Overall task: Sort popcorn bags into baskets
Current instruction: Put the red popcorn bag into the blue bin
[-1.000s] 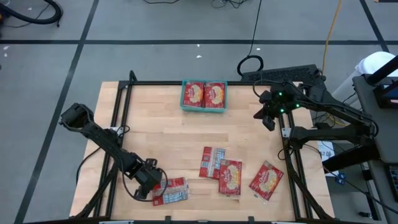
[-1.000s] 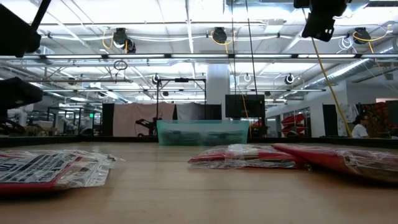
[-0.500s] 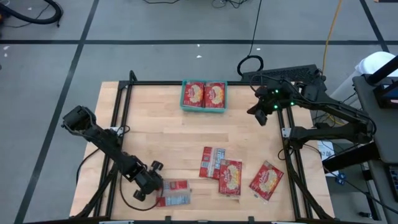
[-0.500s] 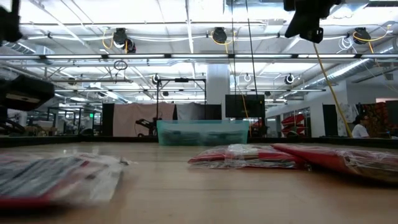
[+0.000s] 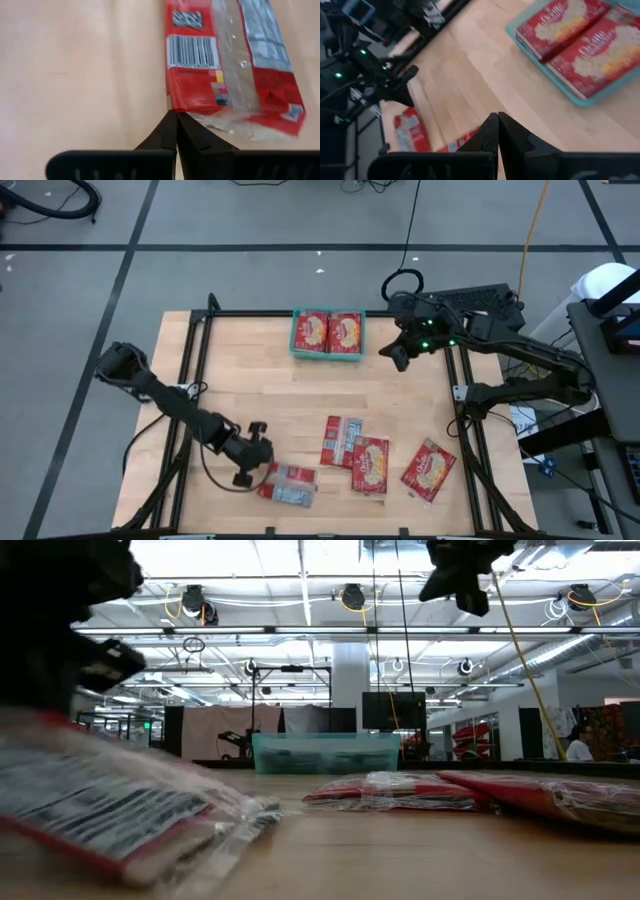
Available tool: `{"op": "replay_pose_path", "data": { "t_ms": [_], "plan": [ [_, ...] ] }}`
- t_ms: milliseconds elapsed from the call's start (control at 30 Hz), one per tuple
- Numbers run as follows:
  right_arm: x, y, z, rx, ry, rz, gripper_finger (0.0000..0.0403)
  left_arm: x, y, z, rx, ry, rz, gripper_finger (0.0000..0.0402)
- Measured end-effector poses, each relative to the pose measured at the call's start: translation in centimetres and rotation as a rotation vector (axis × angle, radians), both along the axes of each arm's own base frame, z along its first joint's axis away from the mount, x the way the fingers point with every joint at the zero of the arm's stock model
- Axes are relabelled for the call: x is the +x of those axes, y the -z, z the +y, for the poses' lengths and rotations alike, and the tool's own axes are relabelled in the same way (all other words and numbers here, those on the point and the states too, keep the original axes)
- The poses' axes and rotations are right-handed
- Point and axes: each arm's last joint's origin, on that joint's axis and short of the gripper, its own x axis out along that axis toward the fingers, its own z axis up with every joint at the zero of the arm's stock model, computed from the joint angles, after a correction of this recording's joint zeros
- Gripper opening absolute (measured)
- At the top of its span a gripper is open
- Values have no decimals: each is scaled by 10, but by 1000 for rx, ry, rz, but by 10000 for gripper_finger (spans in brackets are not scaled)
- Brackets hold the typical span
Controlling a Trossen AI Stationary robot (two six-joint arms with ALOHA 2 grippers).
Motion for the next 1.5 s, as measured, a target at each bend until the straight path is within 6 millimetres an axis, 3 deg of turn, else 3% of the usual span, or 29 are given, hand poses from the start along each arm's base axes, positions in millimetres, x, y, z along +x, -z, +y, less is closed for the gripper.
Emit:
{"op": "replay_pose_path", "data": {
  "t_ms": [233,500,667,767,1067,1300,1500],
  "plan": [
    [28,0,1,30,-34,-108,0,-5,-42,41,52,-119,-145,1],
    [66,9,24,41,-142,-175,24,-6,-71,85,37,-269,-272,1],
    [91,27,28,32,-193,-153,71,-3,-79,105,-16,-360,-323,1],
    [104,39,30,3,-254,-150,108,2,-82,118,-120,-503,-344,0],
    [121,55,33,-190,-291,-110,216,16,-105,151,-338,-789,-601,0],
    [127,53,40,-506,-298,-107,290,19,-118,167,-466,-971,-765,0],
    [128,44,42,-546,-276,-164,314,17,-120,182,-511,-1099,-812,0]
  ]
}}
